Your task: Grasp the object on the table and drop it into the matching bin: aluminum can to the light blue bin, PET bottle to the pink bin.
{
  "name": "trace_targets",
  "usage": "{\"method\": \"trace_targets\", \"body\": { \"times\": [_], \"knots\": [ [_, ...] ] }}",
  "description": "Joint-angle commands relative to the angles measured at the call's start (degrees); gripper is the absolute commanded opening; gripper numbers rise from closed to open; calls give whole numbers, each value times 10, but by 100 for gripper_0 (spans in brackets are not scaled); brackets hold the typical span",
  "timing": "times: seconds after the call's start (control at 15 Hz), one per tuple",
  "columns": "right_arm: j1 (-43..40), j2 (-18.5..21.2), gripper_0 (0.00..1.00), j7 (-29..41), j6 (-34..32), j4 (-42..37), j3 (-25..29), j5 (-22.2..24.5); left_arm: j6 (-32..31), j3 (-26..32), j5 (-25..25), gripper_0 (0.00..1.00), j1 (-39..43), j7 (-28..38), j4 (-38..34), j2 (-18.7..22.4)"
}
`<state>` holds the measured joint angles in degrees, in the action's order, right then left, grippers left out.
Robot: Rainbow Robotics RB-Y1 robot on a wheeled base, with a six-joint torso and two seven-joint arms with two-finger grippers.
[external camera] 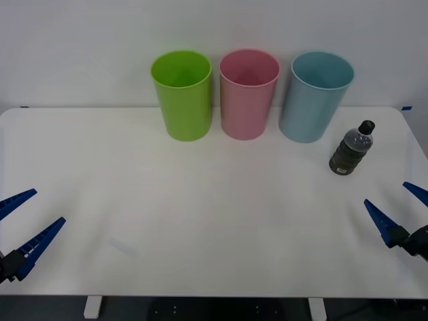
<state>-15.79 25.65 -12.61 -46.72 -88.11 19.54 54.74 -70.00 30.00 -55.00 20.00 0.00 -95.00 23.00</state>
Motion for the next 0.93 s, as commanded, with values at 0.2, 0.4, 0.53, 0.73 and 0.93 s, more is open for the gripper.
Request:
{"method": "trace_targets", "body": {
  "times": [0.2,0.4,0.53,0.73,0.93],
  "knots": [
    [74,-1,100,-37,26,96,-23,5,0,0,0,100,0,0,0,0],
    [109,-2,100,-45,56,130,-35,12,0,0,0,100,0,0,0,0],
    [138,-6,100,-51,63,162,-37,17,0,0,0,100,0,0,0,0],
    [183,-19,100,-59,76,209,-37,31,0,0,0,100,0,0,0,0],
    [214,-31,100,-67,108,232,-37,49,0,0,0,100,0,0,0,0]
  ]
}}
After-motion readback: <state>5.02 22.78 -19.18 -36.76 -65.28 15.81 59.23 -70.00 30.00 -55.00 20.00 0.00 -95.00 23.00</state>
